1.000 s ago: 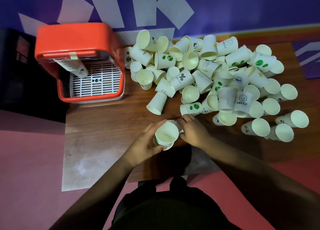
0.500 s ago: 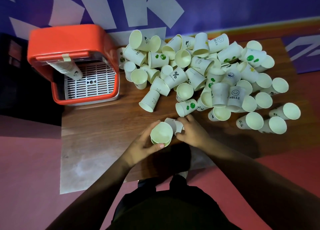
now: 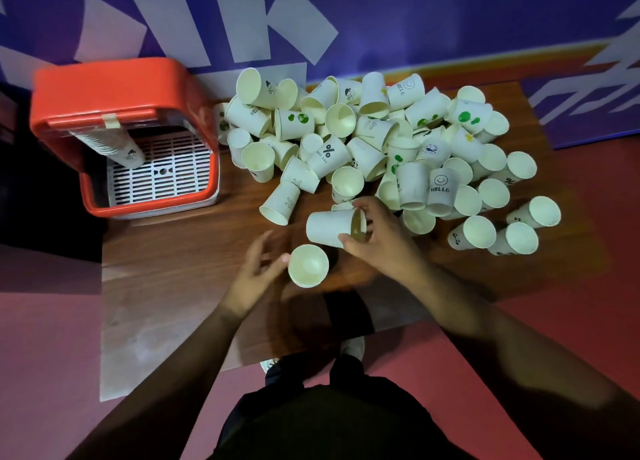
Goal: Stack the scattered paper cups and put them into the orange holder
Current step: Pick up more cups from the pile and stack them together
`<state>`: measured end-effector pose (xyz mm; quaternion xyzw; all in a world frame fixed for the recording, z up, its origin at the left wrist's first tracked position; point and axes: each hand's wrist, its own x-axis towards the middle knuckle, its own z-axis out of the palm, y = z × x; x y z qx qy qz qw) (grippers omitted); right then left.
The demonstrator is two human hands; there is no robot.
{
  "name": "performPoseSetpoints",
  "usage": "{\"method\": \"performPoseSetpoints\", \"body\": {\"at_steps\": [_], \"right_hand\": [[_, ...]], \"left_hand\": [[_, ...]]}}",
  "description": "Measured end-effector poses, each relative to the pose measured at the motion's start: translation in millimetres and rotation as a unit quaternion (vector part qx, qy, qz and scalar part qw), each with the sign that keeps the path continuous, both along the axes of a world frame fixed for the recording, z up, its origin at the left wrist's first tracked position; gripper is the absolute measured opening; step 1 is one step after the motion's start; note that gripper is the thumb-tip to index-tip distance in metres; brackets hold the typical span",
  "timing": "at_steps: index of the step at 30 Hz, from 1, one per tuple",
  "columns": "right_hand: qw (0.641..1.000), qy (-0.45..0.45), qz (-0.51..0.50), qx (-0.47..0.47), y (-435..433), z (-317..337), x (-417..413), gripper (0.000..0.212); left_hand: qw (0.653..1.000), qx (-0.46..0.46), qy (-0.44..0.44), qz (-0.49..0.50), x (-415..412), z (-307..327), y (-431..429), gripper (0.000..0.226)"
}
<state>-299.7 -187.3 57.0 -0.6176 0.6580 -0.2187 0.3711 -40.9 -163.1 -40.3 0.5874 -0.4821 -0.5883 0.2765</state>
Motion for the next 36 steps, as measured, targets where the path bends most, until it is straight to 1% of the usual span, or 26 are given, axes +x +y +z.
{"method": "performPoseSetpoints", "body": {"at_steps": [2, 3, 4, 6, 8, 10, 14, 17, 19, 22, 24, 25, 26, 28, 30, 33, 35, 36], "right_hand": [[1.0, -0.013, 0.023, -0.016, 6.1, 9.1, 4.4, 0.06], [0.999, -0.011, 0.042, -0.024, 8.5, 11.5, 7.2, 0.06], [0.998, -0.006, 0.063, -0.031, 11.0, 12.5, 10.0, 0.062], [0.994, 0.012, 0.105, -0.029, 15.8, 10.4, 16.1, 0.065], [0.986, 0.05, 0.15, -0.045, 19.6, 3.9, 22.7, 0.07], [0.978, 0.088, 0.179, -0.056, 21.8, -5.0, 30.6, 0.076], [0.969, 0.13, 0.205, -0.056, 22.2, -28.4, 47.5, 0.09], [0.956, 0.15, 0.243, -0.06, 25.5, -47.7, 56.3, 0.09], [0.958, 0.142, 0.241, -0.065, 27.8, -55.9, 57.9, 0.087], [0.968, 0.102, 0.218, -0.067, 27.8, -56.2, 57.7, 0.084], [0.989, 0.046, 0.135, -0.035, 23.5, -51.3, 52.3, 0.071], [0.995, 0.043, 0.081, -0.042, 19.6, -51.5, 46.9, 0.062], [0.995, 0.067, 0.035, -0.068, 14.3, -53.7, 39.6, 0.054], [0.985, 0.14, -0.004, -0.1, 2.8, -62.6, 23.0, 0.046], [0.978, 0.199, 0.009, -0.066, -8.7, -69.3, 11.0, 0.043], [0.965, 0.262, 0.023, -0.009, -23.8, -77.0, 6.0, 0.046], [0.952, 0.304, 0.006, 0.019, -33.7, -80.0, 9.9, 0.048], [0.946, 0.324, -0.002, 0.029, -38.4, -82.0, 12.4, 0.048]], "left_hand": [[0.996, -0.022, -0.074, 0.044, 9.1, -5.8, -17.1, 0.047], [0.992, -0.027, -0.114, 0.049, 12.8, -8.7, -27.2, 0.041], [0.987, -0.027, -0.152, 0.045, 15.5, -11.7, -37.3, 0.041], [0.975, -0.017, -0.218, 0.024, 15.9, -12.1, -55.6, 0.05], [0.966, -0.011, -0.258, 0.004, 11.0, -10.9, -71.0, 0.055], [0.961, -0.007, -0.275, -0.012, 3.3, -9.7, -83.7, 0.056], [0.954, -0.027, -0.297, -0.016, -11.9, -11.4, -103.5, 0.062], [0.954, -0.012, -0.299, -0.006, -21.7, -15.1, -115.3, 0.07], [0.953, 0.0, -0.303, -0.007, -26.3, -21.4, -121.5, 0.073], [0.95, 0.009, -0.311, -0.017, -31.2, -29.3, -125.8, 0.068], [0.947, 0.009, -0.32, -0.027, -31.1, -31.0, -125.5, 0.064], [0.945, 0.006, -0.325, -0.034, -29.5, -31.2, -124.4, 0.065], [0.944, 0.004, -0.326, -0.04, -26.6, -29.4, -121.7, 0.066], [0.948, -0.005, -0.317, -0.039, -17.7, -24.6, -112.8, 0.067], [0.962, -0.008, -0.274, -0.008, -4.7, -19.0, -100.0, 0.064], [0.986, 0.031, -0.144, 0.073, 13.9, -5.0, -75.5, 0.063], [0.989, 0.057, -0.052, 0.129, 18.8, 8.3, -59.2, 0.063], [0.986, 0.061, -0.011, 0.155, 18.3, 16.6, -52.7, 0.055]]}}
